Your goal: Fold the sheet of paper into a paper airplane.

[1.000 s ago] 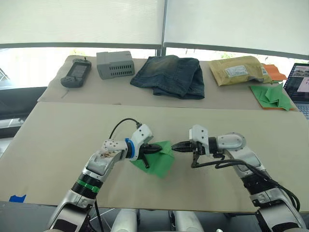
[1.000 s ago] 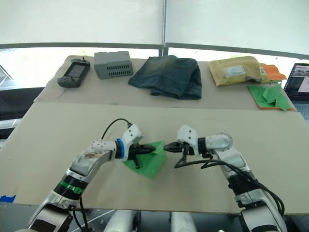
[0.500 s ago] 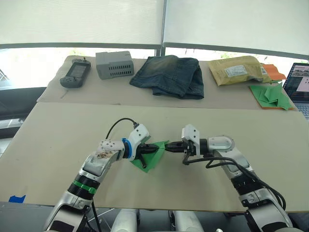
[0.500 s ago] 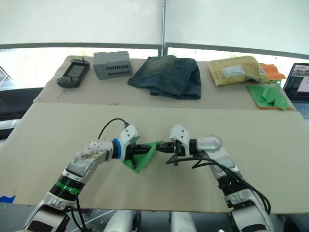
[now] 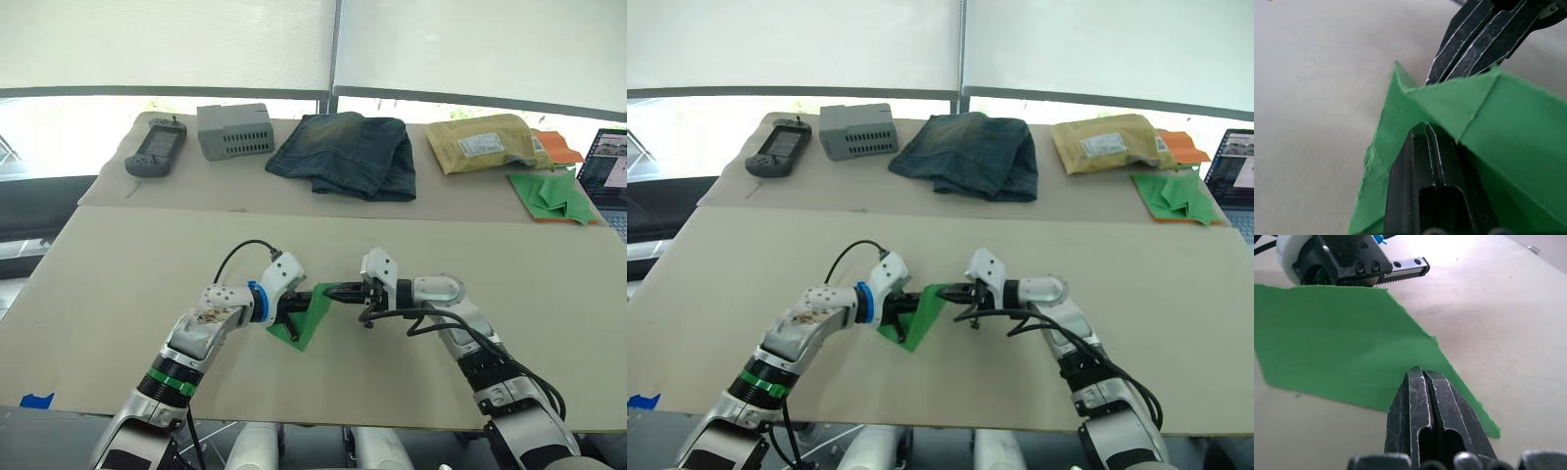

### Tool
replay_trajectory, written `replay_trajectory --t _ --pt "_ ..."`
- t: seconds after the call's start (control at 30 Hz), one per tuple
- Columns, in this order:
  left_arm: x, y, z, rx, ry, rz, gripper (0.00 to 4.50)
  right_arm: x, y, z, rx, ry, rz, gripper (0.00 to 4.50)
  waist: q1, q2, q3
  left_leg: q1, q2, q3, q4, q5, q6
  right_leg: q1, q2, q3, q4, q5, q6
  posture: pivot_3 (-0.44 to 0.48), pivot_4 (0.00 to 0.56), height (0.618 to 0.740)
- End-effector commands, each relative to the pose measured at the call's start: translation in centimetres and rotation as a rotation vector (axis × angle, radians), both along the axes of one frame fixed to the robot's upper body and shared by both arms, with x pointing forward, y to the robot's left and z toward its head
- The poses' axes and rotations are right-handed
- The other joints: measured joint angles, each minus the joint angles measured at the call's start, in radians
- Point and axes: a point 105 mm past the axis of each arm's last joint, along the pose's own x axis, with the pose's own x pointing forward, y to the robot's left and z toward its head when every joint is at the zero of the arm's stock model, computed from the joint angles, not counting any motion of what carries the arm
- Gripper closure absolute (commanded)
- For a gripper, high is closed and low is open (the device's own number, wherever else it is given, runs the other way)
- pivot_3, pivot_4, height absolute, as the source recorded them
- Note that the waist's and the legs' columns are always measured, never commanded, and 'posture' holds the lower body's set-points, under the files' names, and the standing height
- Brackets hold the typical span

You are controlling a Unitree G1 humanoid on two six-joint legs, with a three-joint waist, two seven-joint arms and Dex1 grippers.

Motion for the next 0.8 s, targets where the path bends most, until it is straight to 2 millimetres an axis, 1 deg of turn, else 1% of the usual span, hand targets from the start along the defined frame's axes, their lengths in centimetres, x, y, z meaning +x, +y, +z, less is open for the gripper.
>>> replay_trajectory --t 0.03,0.1,0.2,0.33,0.47,0.53,0.63,0.67,0.73,0.8 --pt "-0.4 -1.3 -0.7 0.009 0.027 -0.038 4.5 0.5 -0.1 0.9 0.02 -0.042 -0.02 4.48 0.001 0.0 0.0 0.0 0.0 0.0 0.0 0.0 0.0 0.0 0.0 0.0 0.0 0.0 0.0 0.0 0.15 0.728" --pt "-0.6 -1.6 -0.5 -0.002 0.037 -0.048 4.5 0.5 -0.1 0.8 0.016 -0.038 -0.025 4.48 0.0 0.0 0.0 0.0 0.0 0.0 0.0 0.0 0.0 0.0 0.0 0.0 0.0 0.0 0.0 0.0 0.15 0.728" --pt "-0.5 -0.7 -0.6 0.009 0.044 -0.033 4.5 0.4 -0.1 -0.1 -0.01 -0.021 -0.03 4.48 -0.001 0.0 0.0 0.0 0.0 0.0 0.0 0.0 0.0 0.0 0.0 0.0 0.0 0.0 0.0 0.0 0.15 0.728" --pt "0.2 1.8 -0.5 0.034 0.037 0.035 4.5 0.2 0.0 -0.9 -0.022 -0.002 -0.028 4.48 -0.006 0.0 0.0 0.0 0.0 0.0 0.0 0.0 0.0 0.0 0.001 0.0 0.0 0.0 0.0 0.0 0.15 0.728" --pt "1.0 4.9 -0.1 0.07 0.019 0.119 4.5 -0.2 0.1 -2.0 -0.051 0.016 -0.013 4.48 -0.017 0.0 0.0 0.001 0.001 0.0 0.0 0.0 0.0 -0.001 0.002 0.0 0.001 0.0 0.0 0.0 0.15 0.728" --pt "1.4 5.8 0.2 0.072 0.012 0.152 4.5 -0.3 0.2 -2.2 -0.059 0.019 -0.004 4.48 -0.022 0.0 0.0 0.001 0.001 -0.001 0.0 0.0 0.0 -0.001 0.002 0.0 0.001 0.0 0.0 0.0 0.15 0.728" --pt "1.6 6.3 0.5 0.069 0.003 0.17 4.5 -0.5 0.4 -2.7 -0.084 0.023 0.01 4.48 -0.024 0.0 0.0 0.001 0.001 -0.001 0.0 0.0 0.0 0.0 0.002 0.0 0.001 -0.001 0.001 0.0 0.15 0.728" --pt "1.7 6.2 0.7 0.055 0.0 0.178 4.5 -0.5 0.3 -3.3 -0.119 0.021 0.002 4.48 -0.025 0.0 0.0 0.001 0.001 -0.001 0.0 0.0 0.0 0.0 0.001 0.0 0.001 0.0 0.0 0.0 0.15 0.728" --pt "2.1 5.9 1.4 0.019 -0.012 0.183 4.5 -0.4 0.1 -4.3 -0.173 0.021 -0.009 4.48 -0.028 0.0 0.0 0.001 0.001 -0.001 0.0 0.0 0.0 0.0 0.001 0.0 0.001 0.0 0.0 0.0 0.15 0.728" --pt "2.1 5.0 2.3 -0.038 -0.017 0.166 4.5 -0.3 0.0 -4.8 -0.205 0.009 -0.013 4.48 -0.029 0.0 0.0 0.002 0.001 -0.001 0.0 0.0 0.0 0.0 0.002 0.0 0.001 -0.001 0.001 0.0 0.15 0.728"
